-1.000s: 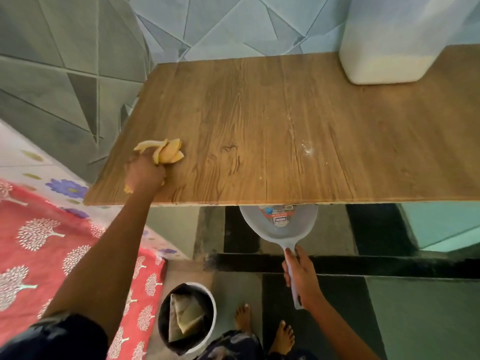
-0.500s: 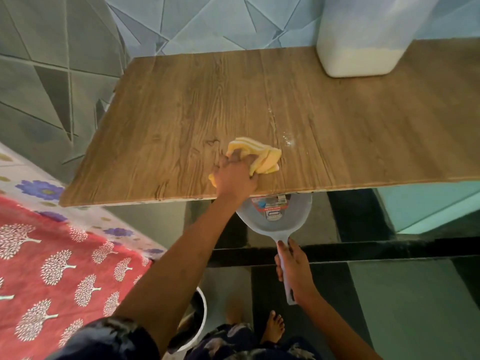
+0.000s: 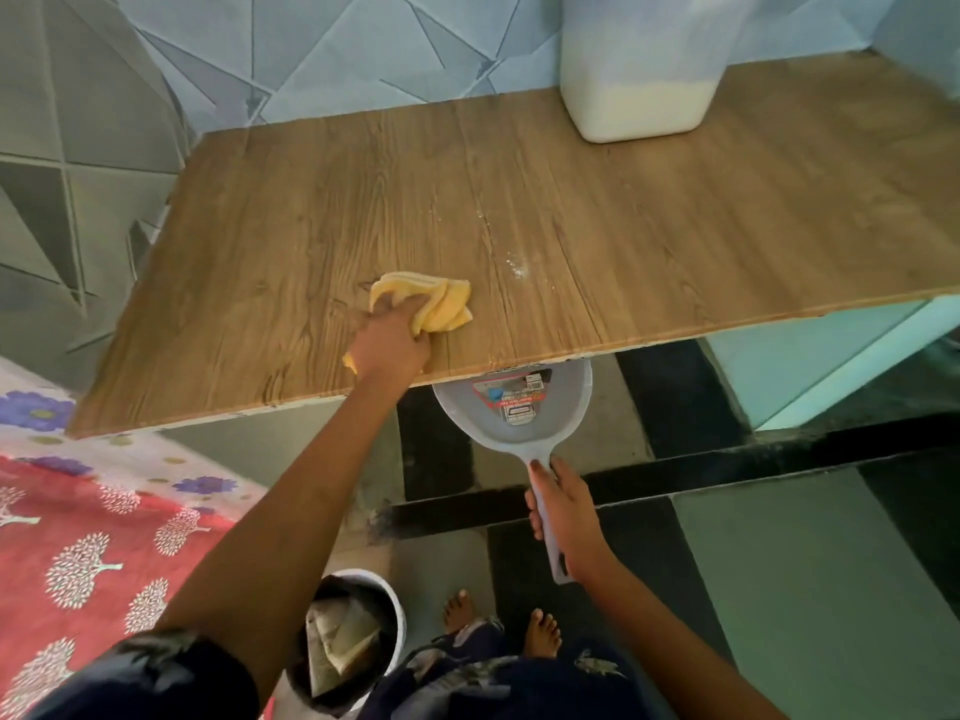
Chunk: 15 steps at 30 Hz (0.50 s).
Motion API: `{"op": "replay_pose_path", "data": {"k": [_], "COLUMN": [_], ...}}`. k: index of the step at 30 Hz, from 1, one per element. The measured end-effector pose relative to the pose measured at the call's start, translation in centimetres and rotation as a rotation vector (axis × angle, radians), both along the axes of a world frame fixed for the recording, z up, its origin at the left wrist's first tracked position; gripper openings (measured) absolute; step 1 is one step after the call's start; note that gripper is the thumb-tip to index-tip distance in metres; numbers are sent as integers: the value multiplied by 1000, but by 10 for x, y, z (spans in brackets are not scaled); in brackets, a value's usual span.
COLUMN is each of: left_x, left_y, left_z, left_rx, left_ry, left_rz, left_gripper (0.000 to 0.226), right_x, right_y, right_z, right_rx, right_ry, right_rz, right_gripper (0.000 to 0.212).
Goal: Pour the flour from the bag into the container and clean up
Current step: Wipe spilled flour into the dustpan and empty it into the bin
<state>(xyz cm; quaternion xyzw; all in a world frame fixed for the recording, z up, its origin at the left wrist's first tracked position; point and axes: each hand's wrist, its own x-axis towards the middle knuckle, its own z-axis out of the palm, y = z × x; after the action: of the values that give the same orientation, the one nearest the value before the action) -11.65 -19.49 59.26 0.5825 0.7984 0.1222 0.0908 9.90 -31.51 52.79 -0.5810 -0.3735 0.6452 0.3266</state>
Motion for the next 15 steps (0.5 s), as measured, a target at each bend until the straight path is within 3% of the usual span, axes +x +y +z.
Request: {"op": "replay_pose_path", "data": {"k": [5, 9, 11, 15], "left_x": [85, 109, 92, 6], "left_y": [-25, -30, -19, 26], "left_z": [-6, -8, 3, 18], "left_rx": [8, 160, 293, 369], "left_ry": [87, -148, -269, -206], "left_rz": [-261, -407, -328, 7], "left_gripper": [53, 49, 48, 47], "right_x": [8, 13, 15, 13], "right_y": [-2, 1, 3, 7], "right_z": [2, 1, 0, -7], "right_rx": [-22, -6, -2, -28], "right_ry": [2, -5, -5, -29], "right_rz": [-15, -27, -31, -30], "right_gripper": [9, 10, 12, 16]}}
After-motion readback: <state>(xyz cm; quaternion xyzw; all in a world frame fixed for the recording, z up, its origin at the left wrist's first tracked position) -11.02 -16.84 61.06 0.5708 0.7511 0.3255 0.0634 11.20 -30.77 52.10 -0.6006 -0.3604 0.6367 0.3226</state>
